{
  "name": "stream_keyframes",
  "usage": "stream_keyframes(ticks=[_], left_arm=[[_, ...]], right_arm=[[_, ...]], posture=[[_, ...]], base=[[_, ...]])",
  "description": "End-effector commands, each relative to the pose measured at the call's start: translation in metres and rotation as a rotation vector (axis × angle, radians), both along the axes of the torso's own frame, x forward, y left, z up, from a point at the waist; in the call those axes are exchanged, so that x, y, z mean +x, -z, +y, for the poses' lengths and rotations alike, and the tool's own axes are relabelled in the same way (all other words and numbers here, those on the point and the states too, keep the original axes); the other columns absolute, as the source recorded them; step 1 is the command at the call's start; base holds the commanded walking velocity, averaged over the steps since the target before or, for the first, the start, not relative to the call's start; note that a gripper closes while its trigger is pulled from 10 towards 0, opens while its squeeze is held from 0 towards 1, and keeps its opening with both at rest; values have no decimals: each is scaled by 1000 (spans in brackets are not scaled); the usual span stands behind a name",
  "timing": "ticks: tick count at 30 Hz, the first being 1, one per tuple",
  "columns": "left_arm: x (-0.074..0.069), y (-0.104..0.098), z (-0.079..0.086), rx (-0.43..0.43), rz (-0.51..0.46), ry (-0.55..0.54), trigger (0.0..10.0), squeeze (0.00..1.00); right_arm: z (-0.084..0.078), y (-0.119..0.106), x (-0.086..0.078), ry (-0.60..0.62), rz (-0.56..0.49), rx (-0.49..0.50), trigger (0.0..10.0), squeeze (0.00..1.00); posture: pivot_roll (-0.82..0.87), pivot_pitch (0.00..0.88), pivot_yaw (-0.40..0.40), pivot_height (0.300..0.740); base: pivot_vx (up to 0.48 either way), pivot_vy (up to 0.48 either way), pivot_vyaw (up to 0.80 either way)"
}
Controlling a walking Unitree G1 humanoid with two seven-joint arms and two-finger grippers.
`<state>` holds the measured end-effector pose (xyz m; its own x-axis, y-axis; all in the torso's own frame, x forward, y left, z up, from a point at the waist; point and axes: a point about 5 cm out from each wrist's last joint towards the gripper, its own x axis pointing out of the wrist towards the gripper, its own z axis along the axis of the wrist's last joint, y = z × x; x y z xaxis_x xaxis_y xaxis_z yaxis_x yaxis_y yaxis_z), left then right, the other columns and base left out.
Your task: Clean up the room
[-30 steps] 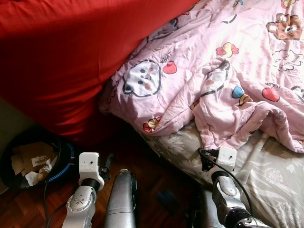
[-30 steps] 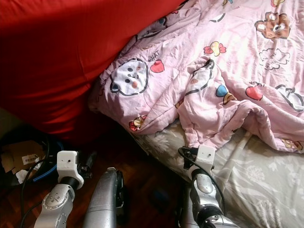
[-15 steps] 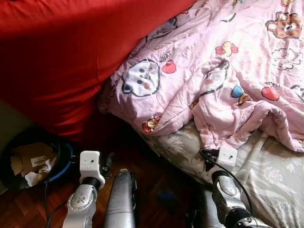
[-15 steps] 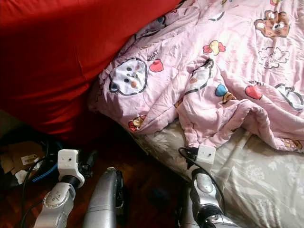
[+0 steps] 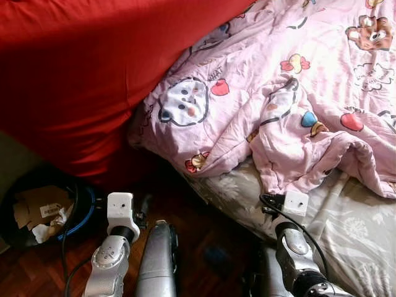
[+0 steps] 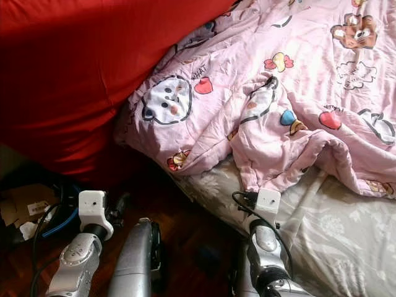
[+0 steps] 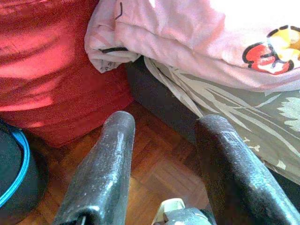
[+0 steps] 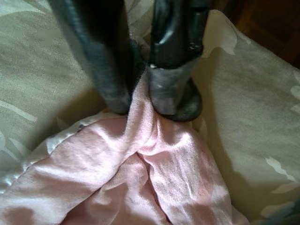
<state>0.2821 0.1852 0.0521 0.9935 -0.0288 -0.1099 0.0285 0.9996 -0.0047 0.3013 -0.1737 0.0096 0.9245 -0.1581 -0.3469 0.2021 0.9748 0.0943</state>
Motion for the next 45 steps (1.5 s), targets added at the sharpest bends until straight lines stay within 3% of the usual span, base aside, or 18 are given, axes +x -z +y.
stream_keyframes(ticks=[1, 15, 20, 21, 22, 32, 45], left_arm=[[-7, 12, 4, -6, 43, -19, 10000, 0], [5, 17, -6, -23, 54, -18, 10000, 0], [7, 19, -8, -31, 52, -23, 10000, 0], [7, 19, -8, -32, 51, -25, 10000, 0], [7, 19, -8, -33, 51, -27, 10000, 0], [8, 23, -10, -44, 51, -37, 10000, 0], [8, 29, -12, -40, 71, -28, 10000, 0]], right_arm=[[0, 11, -10, 9, 52, 11, 0, 0], [-4, 5, -6, -1, -1, 18, 0, 0], [-7, 5, -9, -20, -16, -26, 0, 0], [-8, 5, -9, -23, -21, -30, 3098, 0], [-8, 4, -9, -24, -32, -31, 10000, 0], [-13, 3, -10, -28, -44, -14, 10000, 0], [-10, 5, -11, -54, -28, -16, 10000, 0]], posture=[[99, 313, 63, 621], [45, 250, 35, 621], [32, 221, 15, 621], [31, 219, 14, 621], [30, 215, 10, 621], [18, 188, -3, 621], [11, 149, 4, 700]], base=[[0, 0, 0], [0, 0, 0], [0, 0, 0], [0, 0, 0], [0, 0, 0], [0, 0, 0], [0, 0, 0]])
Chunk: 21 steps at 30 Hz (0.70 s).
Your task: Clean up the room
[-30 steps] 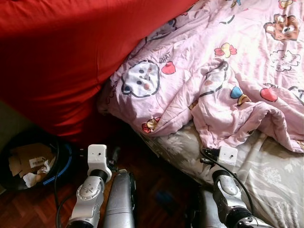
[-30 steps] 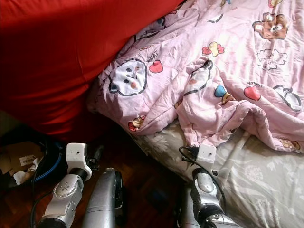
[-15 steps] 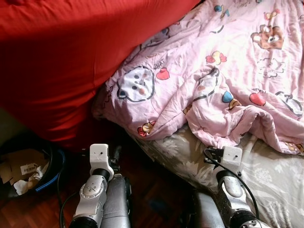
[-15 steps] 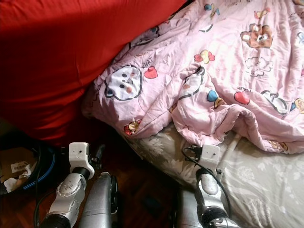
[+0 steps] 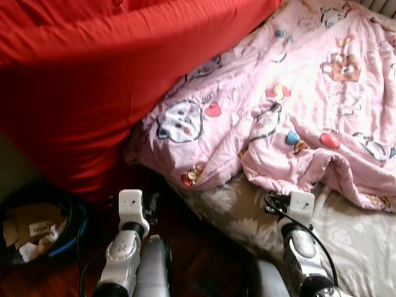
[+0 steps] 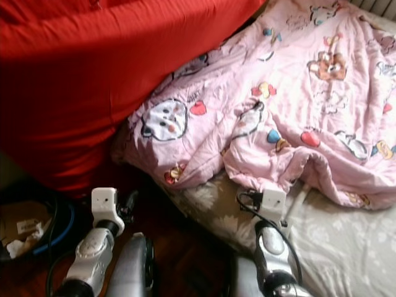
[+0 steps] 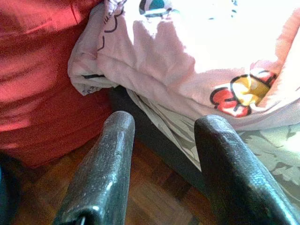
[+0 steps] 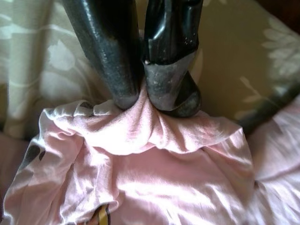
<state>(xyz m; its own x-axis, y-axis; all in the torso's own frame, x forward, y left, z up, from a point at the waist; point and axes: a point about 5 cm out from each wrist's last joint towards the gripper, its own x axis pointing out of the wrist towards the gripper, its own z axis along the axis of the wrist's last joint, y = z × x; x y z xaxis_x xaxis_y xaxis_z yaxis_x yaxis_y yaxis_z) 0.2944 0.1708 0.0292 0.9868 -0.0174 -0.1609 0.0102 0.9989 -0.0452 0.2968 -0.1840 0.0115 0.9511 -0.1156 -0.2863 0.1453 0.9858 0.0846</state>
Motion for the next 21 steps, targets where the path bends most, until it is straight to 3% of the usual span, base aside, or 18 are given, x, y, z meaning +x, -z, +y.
stream_keyframes(ticks=[1, 6, 21], left_arm=[[-5, 8, 3, 1, 28, -12, 10000, 0], [-10, 16, 5, 0, 67, -26, 10000, 0], [-35, 55, 12, -9, 319, -66, 10000, 0]], right_arm=[[0, 8, -7, -1, 35, 3, 10000, 0], [0, 9, -8, 3, 37, 3, 10000, 0], [5, 5, -5, -21, 20, -9, 10000, 0]], posture=[[11, 149, 4, 710], [8, 145, 5, 740], [9, 170, 3, 740]], base=[[0, 0, 0], [0, 0, 0], [0, 0, 0]])
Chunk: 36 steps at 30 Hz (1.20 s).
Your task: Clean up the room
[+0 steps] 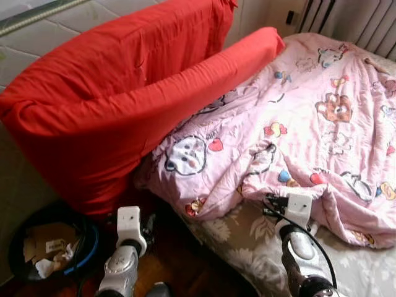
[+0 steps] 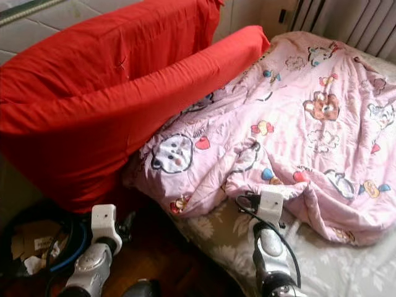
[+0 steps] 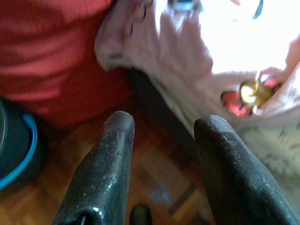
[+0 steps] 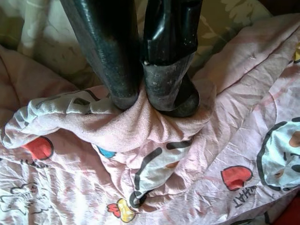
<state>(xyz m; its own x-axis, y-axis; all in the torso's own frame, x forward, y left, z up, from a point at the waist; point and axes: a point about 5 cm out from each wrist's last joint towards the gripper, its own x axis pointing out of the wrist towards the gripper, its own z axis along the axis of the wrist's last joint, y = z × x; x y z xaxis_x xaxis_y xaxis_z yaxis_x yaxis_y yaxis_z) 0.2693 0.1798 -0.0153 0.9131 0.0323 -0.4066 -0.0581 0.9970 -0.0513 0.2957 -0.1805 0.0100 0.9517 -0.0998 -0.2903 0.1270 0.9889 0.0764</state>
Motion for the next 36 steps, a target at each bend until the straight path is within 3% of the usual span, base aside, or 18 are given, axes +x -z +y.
stream_keyframes(ticks=[1, 12, 23, 36], left_arm=[[-11, 11, 3, 0, 70, -13, 10000, 0], [-45, 42, 6, 30, 293, -12, 10000, 0], [-57, 46, 28, 69, 326, -104, 10000, 0], [-61, 49, 23, 82, 340, -67, 10000, 0]], right_arm=[[1, 4, -3, -2, 15, -1, 10000, 0], [0, 4, -5, 16, 17, -15, 10000, 0], [0, 5, -5, 7, 23, -13, 10000, 0], [3, 6, -5, 8, 26, -9, 10000, 0]], posture=[[8, 172, 3, 740], [7, 189, 5, 740], [16, 200, 3, 740], [16, 203, 8, 740]], base=[[0, 0, 0], [0, 0, 0], [0, 0, 0], [0, 0, 0]])
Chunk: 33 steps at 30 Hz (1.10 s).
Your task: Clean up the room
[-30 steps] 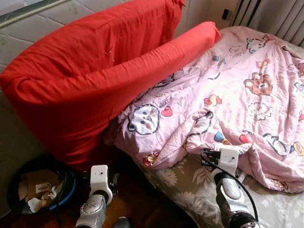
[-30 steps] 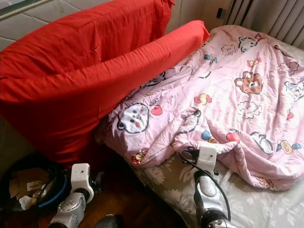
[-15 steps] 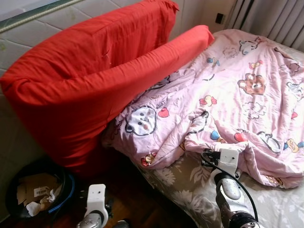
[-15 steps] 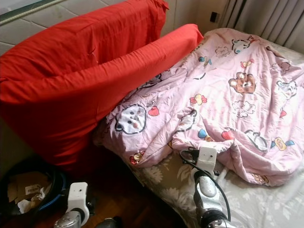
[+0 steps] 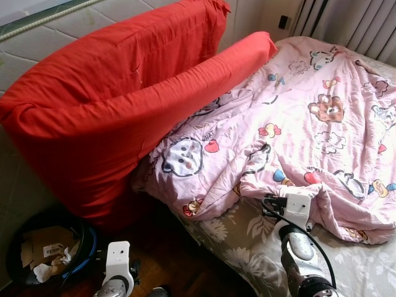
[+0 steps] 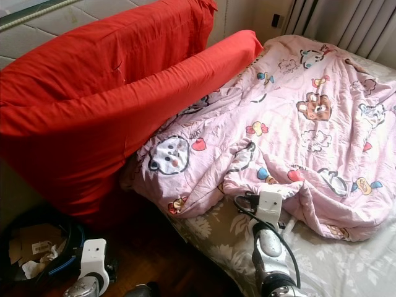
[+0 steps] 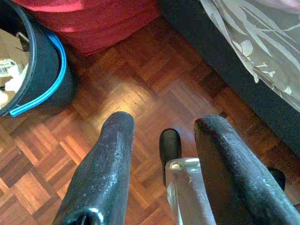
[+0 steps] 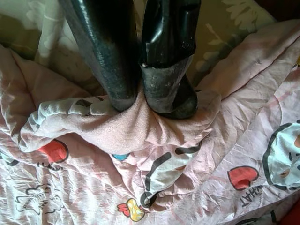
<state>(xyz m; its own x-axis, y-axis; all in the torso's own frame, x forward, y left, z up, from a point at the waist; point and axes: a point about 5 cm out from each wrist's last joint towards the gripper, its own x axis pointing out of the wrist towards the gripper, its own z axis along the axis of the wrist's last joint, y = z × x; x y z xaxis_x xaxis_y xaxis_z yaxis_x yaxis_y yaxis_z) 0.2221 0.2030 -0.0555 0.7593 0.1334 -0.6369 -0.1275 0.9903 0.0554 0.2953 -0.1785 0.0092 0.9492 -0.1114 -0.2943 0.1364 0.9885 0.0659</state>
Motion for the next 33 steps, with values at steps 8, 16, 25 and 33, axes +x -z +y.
stream_keyframes(ticks=[8, 16, 25, 33], left_arm=[[-14, 9, 1, 3, 61, 0, 10000, 0], [-14, 9, -2, 4, 58, 20, 10000, 0], [-14, 10, -2, 5, 59, 30, 10000, 0], [-13, 9, -3, 7, 50, 34, 10000, 0]], right_arm=[[1, 6, -5, 3, 25, -2, 10000, 0], [0, 7, -6, 6, 30, -8, 10000, 0], [1, 7, -7, 7, 33, -11, 10000, 0], [1, 6, -6, 13, 29, -13, 10000, 0]], posture=[[19, 192, 10, 740], [17, 177, 10, 740], [18, 167, 12, 740], [19, 177, 12, 740]], base=[[-121, 0, 0], [-254, 0, 0], [-269, 0, 0], [-271, 0, 0]])
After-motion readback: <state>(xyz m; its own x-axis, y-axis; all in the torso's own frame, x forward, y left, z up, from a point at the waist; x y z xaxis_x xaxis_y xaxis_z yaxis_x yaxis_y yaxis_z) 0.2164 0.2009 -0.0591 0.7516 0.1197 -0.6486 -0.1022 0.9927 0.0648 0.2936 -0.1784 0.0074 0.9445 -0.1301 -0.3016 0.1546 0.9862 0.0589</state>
